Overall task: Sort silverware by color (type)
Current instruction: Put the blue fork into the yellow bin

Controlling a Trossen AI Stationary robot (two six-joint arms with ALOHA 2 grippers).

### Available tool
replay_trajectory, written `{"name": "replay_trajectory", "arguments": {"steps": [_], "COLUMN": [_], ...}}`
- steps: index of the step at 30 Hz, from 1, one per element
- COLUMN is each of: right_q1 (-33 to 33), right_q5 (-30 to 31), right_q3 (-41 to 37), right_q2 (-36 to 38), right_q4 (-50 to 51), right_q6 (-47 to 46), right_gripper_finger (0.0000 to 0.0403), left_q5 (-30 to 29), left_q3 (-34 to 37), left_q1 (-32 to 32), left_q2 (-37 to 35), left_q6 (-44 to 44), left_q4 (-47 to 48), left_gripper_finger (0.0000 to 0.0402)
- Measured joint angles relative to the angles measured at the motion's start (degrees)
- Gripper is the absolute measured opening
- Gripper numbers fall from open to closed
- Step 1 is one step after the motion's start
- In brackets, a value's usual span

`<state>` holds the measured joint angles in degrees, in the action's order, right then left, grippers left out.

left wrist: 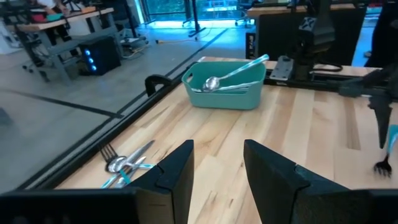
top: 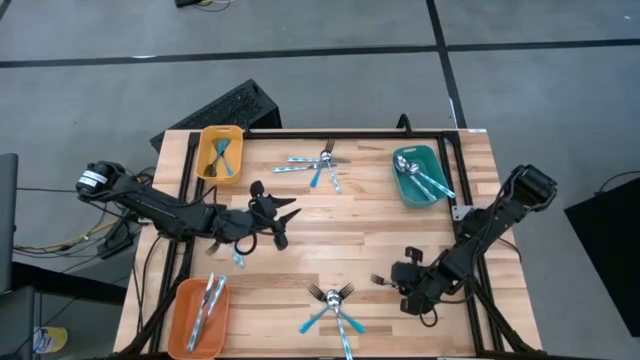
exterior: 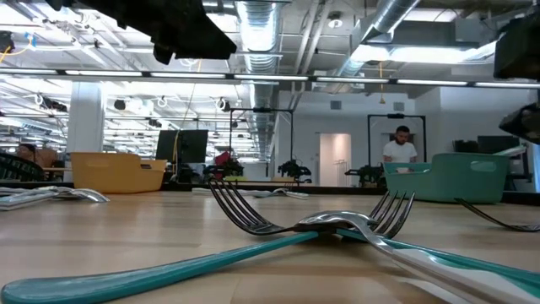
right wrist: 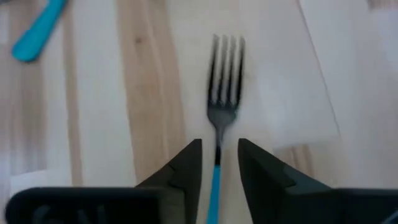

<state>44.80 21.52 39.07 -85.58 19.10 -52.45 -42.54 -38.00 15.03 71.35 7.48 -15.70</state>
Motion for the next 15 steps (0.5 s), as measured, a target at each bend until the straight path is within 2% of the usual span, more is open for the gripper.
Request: {"name": "replay_trajectory", "arguments": {"steps": [7, 11, 15], "right_q1": [0.39, 0.44, 0.63], "right_q5": [1.71, 1.99, 0.59], "right_q3": [0.04, 0.04, 0.06], "right_q2": [0.00, -0.41, -4.44], "right_q4": [0.66, 1.51, 1.12], "right_q6": [1.29, 1.75, 1.76], "right_gripper_finger": [0.0194, 0.0195, 0.0178], "left_q5": [-0.02, -0.13, -0.18], "left_q3": [0.02, 0.02, 0.02], "left_q1": [-0.14, -1.00, -1.83], "left_q2": [0.00, 0.00, 0.00], "left_q6": [0.16, 0.18, 0.19], "left_q4": [1.24, 1.22, 1.22], "left_gripper_finger": [0.0127, 0.0127, 0.0127]}}
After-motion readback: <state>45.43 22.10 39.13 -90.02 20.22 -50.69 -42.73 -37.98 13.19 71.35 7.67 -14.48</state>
